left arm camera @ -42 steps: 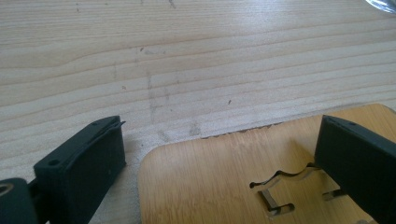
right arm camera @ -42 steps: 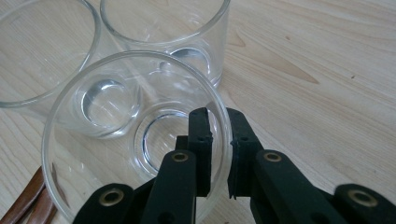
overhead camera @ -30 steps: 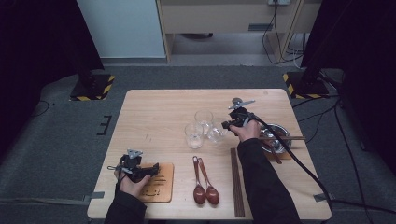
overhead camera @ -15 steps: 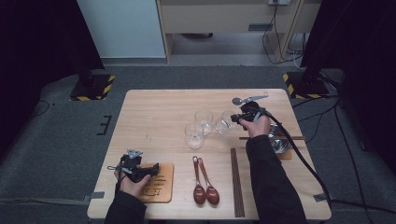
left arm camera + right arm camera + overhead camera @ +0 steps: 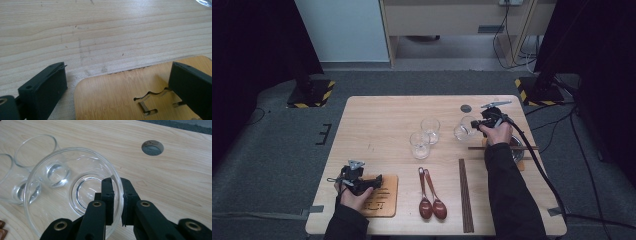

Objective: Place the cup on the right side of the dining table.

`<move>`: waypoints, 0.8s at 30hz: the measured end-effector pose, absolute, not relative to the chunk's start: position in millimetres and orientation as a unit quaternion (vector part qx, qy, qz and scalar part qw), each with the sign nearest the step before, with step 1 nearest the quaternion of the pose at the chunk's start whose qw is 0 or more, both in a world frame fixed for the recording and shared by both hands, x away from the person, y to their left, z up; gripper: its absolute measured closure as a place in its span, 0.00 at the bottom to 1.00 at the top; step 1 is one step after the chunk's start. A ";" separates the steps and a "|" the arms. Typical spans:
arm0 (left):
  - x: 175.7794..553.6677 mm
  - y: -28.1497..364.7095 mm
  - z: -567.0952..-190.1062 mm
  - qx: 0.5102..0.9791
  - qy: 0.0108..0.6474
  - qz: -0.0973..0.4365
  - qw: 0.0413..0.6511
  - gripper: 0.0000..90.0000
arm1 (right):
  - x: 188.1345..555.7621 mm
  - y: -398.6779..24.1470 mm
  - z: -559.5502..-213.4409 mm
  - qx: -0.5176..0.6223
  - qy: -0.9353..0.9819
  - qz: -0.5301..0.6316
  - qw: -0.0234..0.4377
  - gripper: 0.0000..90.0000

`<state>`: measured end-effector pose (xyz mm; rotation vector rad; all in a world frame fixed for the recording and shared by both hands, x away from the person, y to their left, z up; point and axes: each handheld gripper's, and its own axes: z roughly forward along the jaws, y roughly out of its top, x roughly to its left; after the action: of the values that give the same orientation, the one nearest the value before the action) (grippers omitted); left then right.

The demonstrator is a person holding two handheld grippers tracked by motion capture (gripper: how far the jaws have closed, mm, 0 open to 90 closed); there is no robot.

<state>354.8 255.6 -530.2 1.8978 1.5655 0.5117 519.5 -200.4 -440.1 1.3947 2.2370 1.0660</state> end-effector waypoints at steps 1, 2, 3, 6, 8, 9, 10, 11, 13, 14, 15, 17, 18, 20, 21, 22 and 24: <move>354.8 255.6 -530.2 0.718 0.593 0.194 0.309 0.01 | 519.5 -200.4 -440.1 0.485 0.778 0.371 0.148 0.93; 354.8 255.6 -530.2 0.718 0.592 0.194 0.309 0.01 | 520.4 -204.1 -442.4 0.489 0.776 0.369 0.149 0.93; 354.8 255.6 -530.2 0.718 0.593 0.194 0.309 0.01 | 521.0 -205.9 -443.7 0.491 0.776 0.367 0.150 0.93; 354.8 255.6 -530.2 0.718 0.592 0.194 0.309 0.01 | 522.8 -210.5 -447.7 0.497 0.775 0.360 0.151 0.93; 354.8 255.6 -530.2 0.718 0.593 0.194 0.309 0.01 | 523.8 -212.6 -450.5 0.501 0.774 0.357 0.151 0.93; 354.8 255.6 -530.2 0.718 0.593 0.194 0.309 0.01 | 523.8 -212.6 -450.5 0.501 0.774 0.357 0.151 0.93; 354.8 255.6 -530.2 0.718 0.592 0.194 0.309 0.01 | 524.9 -214.3 -453.3 0.504 0.773 0.354 0.151 0.93; 354.8 255.6 -530.2 0.718 0.592 0.194 0.309 0.01 | 525.4 -215.2 -454.9 0.506 0.772 0.353 0.152 0.93; 354.8 255.6 -530.2 0.718 0.592 0.194 0.309 0.01 | 525.9 -216.1 -456.2 0.508 0.773 0.350 0.152 0.93; 354.8 255.6 -530.2 0.718 0.593 0.194 0.309 0.01 | 526.8 -217.8 -459.0 0.510 0.773 0.345 0.152 0.93; 354.8 255.6 -530.2 0.718 0.593 0.194 0.309 0.01 | 526.8 -217.8 -459.0 0.510 0.773 0.345 0.152 0.93; 354.8 255.6 -530.2 0.718 0.592 0.194 0.309 0.01 | 527.5 -219.6 -461.6 0.512 0.773 0.342 0.151 0.93; 354.8 255.6 -530.2 0.718 0.592 0.194 0.309 0.01 | 527.8 -220.3 -462.7 0.513 0.774 0.340 0.149 0.93; 354.8 255.6 -530.2 0.718 0.593 0.194 0.309 0.01 | 528.8 -220.6 -465.5 0.515 0.776 0.332 0.148 0.93; 354.8 255.6 -530.2 0.718 0.593 0.194 0.309 0.01 | 528.8 -220.6 -465.5 0.515 0.776 0.332 0.148 0.93; 354.8 255.6 -530.2 0.718 0.592 0.194 0.309 0.01 | 529.6 -220.9 -467.3 0.518 0.775 0.331 0.146 0.93; 354.8 255.6 -530.2 0.718 0.592 0.194 0.309 0.01 | 529.9 -221.4 -468.2 0.519 0.775 0.331 0.144 0.93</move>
<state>354.8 255.6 -530.2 1.8980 1.5655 0.5117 529.9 -221.4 -468.2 1.4961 2.2334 0.9550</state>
